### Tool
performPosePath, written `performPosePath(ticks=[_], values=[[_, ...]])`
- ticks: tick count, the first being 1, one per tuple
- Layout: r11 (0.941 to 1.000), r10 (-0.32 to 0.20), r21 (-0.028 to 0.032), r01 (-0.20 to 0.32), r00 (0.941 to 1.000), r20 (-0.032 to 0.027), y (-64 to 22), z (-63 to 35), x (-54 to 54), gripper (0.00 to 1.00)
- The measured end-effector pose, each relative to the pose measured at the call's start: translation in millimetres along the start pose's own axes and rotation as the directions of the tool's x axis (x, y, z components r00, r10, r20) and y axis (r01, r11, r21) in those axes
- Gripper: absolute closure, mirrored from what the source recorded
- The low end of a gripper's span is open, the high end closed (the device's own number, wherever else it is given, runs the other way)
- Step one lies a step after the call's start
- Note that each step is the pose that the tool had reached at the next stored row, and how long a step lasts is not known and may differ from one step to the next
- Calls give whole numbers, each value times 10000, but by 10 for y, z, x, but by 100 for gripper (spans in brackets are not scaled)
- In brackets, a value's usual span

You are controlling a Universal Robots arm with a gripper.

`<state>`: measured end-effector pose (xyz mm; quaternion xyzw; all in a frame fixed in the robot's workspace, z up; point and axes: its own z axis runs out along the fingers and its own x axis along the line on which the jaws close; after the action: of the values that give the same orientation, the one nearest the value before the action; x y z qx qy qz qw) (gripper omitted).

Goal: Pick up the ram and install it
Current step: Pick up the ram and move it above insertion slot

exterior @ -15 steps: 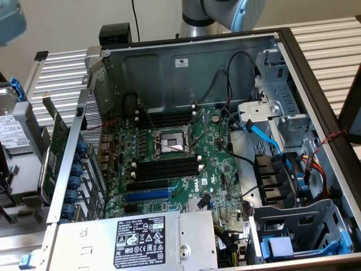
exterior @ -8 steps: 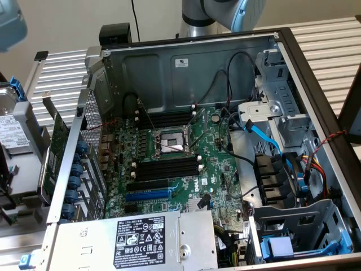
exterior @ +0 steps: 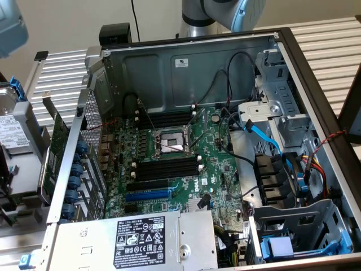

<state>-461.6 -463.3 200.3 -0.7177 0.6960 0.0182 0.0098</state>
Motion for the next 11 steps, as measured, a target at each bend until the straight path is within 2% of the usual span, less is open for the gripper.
performPosePath(ticks=[3, 5, 6, 7, 8, 11], values=[[10000, 0, -14, 0, 10000, 51, 0, 11, 1, 65], [10000, 0, -22, 1, 10000, 97, 0, 11, 1, 78], [10000, 0, -23, 1, 9999, 121, 0, 10, 2, 78], [10000, -2, -27, 2, 9999, 145, -1, 4, 3, 84], [10000, -1, -30, 1, 9999, 160, 0, -13, 4, 88], [10000, 1, -43, 0, 9998, 187, 2, -107, 12, 88]])
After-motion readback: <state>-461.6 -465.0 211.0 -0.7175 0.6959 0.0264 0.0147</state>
